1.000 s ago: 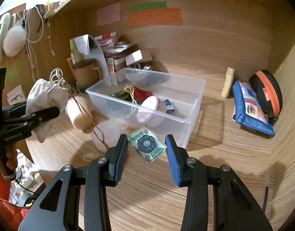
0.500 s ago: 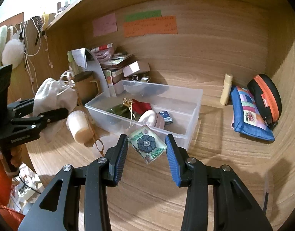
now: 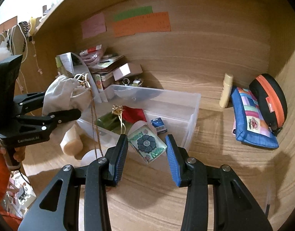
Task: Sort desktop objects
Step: 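Carry the white bag with the left tool while the right tool carries the green tile over the bin, then open the left tool to drop the bag in the bin while the right tool releases the tile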
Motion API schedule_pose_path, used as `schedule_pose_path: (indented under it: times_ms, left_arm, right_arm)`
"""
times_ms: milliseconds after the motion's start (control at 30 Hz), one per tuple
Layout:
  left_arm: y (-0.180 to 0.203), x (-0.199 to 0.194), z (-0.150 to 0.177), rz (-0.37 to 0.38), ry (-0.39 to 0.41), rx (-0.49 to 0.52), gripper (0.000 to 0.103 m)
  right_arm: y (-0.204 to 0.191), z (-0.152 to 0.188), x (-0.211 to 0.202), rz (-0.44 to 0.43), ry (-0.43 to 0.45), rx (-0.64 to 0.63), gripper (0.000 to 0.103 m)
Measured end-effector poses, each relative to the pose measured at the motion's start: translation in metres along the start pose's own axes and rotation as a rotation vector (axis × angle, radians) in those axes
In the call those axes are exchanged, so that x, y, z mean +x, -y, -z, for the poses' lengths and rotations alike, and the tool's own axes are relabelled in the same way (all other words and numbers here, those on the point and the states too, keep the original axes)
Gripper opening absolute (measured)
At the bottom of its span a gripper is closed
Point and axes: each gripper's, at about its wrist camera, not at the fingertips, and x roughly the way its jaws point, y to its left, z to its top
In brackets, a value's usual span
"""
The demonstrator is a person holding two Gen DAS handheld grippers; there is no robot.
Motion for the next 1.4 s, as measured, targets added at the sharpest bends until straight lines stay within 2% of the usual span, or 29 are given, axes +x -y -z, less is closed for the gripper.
schedule_pose_path:
  times_ms: [267,567,1000,1233,1400]
  left_arm:
    - [0.003,0.034,-0.013,0.056,-0.062,0.055,0.044]
    - [0.010,0.057,-0.030,0.132,-0.076,0.107,0.044]
    - [0.013,0.090,-0.035,0.143,-0.131,0.145,0.044]
    - [0.011,0.093,-0.034,0.146,-0.131,0.145,0.046]
    - [0.010,0.091,-0.034,0.132,-0.134,0.146,0.051]
  right_arm:
    - [0.007,-0.010,0.025,0.015,-0.036,-0.009,0.037]
    - [0.018,-0.016,0.051,0.044,-0.086,-0.009,0.037]
    - [0.016,-0.026,0.081,0.083,-0.133,-0.066,0.037]
    - [0.012,-0.028,0.092,0.097,-0.149,-0.091,0.037]
    - [0.009,-0.029,0.098,0.113,-0.163,-0.106,0.037]
